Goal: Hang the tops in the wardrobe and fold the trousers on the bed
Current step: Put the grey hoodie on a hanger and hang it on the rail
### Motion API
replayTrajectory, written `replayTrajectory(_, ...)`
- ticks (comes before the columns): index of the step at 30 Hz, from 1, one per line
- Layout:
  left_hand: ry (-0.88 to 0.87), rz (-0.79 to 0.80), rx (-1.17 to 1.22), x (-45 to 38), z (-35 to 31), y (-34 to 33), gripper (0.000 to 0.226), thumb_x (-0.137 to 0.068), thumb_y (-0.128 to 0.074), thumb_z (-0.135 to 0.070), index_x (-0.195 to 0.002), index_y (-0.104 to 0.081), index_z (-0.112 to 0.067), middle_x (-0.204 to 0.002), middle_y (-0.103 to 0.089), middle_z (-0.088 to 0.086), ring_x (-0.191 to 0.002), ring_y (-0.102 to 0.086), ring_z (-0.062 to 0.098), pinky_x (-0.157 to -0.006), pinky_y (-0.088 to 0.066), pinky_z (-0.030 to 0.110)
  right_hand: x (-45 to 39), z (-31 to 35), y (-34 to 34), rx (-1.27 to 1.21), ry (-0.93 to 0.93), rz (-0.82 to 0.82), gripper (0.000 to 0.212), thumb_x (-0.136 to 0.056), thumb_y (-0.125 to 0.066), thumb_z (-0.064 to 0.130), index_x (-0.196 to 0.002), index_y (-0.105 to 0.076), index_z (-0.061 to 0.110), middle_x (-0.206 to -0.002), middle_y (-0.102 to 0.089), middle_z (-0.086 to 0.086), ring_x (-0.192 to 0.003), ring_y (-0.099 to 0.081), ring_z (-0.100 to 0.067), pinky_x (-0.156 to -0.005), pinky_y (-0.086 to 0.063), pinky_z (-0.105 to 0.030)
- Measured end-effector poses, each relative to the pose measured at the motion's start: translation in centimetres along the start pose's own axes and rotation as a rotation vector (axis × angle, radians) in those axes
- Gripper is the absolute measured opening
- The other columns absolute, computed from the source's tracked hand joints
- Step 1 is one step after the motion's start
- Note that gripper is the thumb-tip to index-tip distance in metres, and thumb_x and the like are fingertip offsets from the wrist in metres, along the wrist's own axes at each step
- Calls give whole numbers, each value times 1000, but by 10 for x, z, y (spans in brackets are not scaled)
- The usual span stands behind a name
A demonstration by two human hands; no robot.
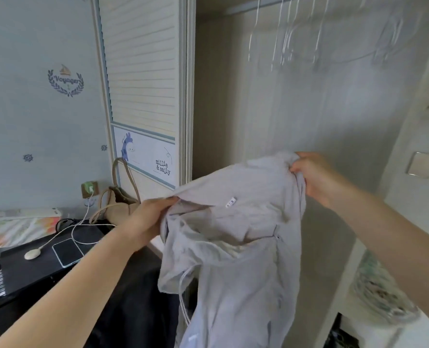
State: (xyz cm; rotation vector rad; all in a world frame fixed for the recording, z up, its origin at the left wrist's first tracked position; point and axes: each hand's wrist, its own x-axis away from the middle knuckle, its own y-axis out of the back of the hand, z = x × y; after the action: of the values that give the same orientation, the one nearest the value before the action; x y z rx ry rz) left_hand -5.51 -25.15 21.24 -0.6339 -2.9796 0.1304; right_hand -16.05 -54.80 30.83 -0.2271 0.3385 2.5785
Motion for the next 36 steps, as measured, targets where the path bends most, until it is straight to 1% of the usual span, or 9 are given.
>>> replayTrajectory(2, -80, -42, -10, 5, -37, 6, 21, -95, -56, -16, -94, -70, 0, -93, -72, 20, -76, -72, 27, -67, -58, 32, -7, -21, 4, 216, 14, -31, 40, -56, -50, 8, -88, -55, -17, -75, -50, -11, -72, -46, -21, -64, -30, -32)
replayTrajectory(6, -181, -44, -48, 16, -103, -7, 19, -95, -55, -14, -88, -68, -3, -77, -70, 14, -64, -69, 22, -57, -58, 29, -3, -57, -18, 636, 56, 91, 9, -79, -55, -2, -83, -63, 0, -80, -60, -11, -79, -57, -18, -63, -37, -29)
replayTrajectory(11, -205, 99, -303, 29, -130, -54, 13, -91, -58, -12, -84, -66, -5, -82, -63, 17, -72, -62, 25, -65, -53, 30, 54, -40, -78, 535, 237, 201, 55, -75, -70, 38, -123, -48, 22, -112, -55, 5, -101, -56, -15, -89, -45, -30)
replayTrajectory(16, -218, 148, -361, 28, -128, -59, 11, -91, -58, -13, -95, -66, -6, -88, -60, 16, -82, -60, 24, -78, -48, 35, 73, -38, -125, 604, 151, 276, 18, -85, -58, 33, -81, -50, 17, -83, -60, 0, -80, -58, -22, -59, -40, -27)
replayTrajectory(21, -293, 172, -457, 25, -130, -21, 4, -80, -71, -9, -81, -66, -9, -78, -64, 10, -76, -62, 22, -65, -51, 25, 60, -57, -114, 547, -16, 339, 35, -88, -61, 30, -61, -45, 15, -57, -44, 2, -51, -41, -11, -50, -30, -25)
replayTrajectory(27, -327, 134, -1431, 17, -115, 31, 32, -71, -80, -25, -98, -64, -22, -94, -62, -5, -91, -63, 18, -78, -55, 34, 63, -70, -86, 362, -220, 464, 28, -93, -57, 38, -92, -64, 11, -84, -68, -6, -78, -65, -19, -76, -54, -37)
replayTrajectory(30, -578, -288, -1820, -9, -88, 50, 35, -78, -61, -16, -112, -60, -23, -104, -51, -1, -106, -56, 25, -89, -48, 46, 69, -47, -76, 78, -241, 444, 17, -93, -60, 24, -96, -67, 9, -97, -73, -12, -91, -69, -27, -92, -51, -49)
replayTrajectory(33, -223, -180, -1734, -29, -53, 66, 91, -83, -63, -57, -153, -11, -33, -149, -26, 9, -138, -30, 34, -108, -33, 53, 73, -13, -72, -57, -140, 373, 15, -96, -54, 13, -97, -65, 3, -96, -70, -14, -85, -66, -24, -87, -51, -45)
replayTrajectory(36, 97, 129, -1560, -29, -9, 52, 116, -81, -56, -71, -150, 24, -25, -163, 5, 10, -148, -8, 37, -117, -19, 53, 69, 10, -72, 51, 35, 215, 30, -92, -55, 27, -95, -61, -3, -85, -60, -13, -80, -57, -21, -75, -50, -43)
